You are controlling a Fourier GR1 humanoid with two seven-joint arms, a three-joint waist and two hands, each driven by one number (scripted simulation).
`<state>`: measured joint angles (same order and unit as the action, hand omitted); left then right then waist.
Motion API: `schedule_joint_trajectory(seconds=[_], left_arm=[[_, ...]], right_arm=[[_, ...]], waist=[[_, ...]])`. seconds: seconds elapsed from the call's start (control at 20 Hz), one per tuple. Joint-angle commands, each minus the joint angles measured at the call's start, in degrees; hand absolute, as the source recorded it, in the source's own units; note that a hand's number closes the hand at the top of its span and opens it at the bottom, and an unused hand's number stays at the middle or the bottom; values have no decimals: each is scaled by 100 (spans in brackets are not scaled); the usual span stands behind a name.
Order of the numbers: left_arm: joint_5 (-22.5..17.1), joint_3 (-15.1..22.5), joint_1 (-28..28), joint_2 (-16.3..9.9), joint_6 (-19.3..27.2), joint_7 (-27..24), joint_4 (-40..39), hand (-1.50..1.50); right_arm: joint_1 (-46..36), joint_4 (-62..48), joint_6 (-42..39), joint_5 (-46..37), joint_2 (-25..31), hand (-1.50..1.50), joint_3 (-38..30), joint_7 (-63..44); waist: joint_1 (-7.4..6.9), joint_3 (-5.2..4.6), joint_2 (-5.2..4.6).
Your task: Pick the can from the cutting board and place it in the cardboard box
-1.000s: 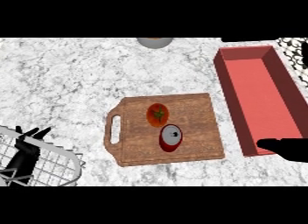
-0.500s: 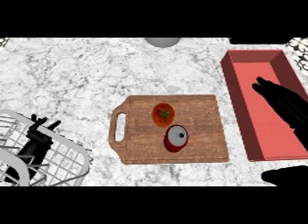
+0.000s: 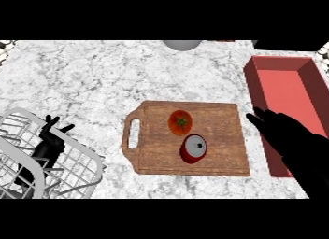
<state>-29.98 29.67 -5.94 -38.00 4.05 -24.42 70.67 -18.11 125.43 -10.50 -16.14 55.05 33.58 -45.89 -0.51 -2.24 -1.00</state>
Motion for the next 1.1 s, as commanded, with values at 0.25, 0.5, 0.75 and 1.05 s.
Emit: schedule_joint_trajectory(seconds=[0.25,0.5,0.75,1.05], left_arm=[[423,63,-1144,-171,450,33,300,0],[211,171,-1371,-269,465,83,211,0],[190,271,-1592,-153,456,344,100,0],[236,337,-1629,-217,630,473,109,0]], right_arm=[[-615,-195,-523,-65,-1017,-150,872,-1727],[-834,-607,-562,-101,-1410,-150,1118,-2014],[-1203,-1173,-529,-489,-1786,-150,1340,-2172],[-1386,-1577,-523,-776,-2241,-150,1638,-2236]], waist=[[-94,194,130],[-84,203,154],[-65,200,141],[-63,208,177]])
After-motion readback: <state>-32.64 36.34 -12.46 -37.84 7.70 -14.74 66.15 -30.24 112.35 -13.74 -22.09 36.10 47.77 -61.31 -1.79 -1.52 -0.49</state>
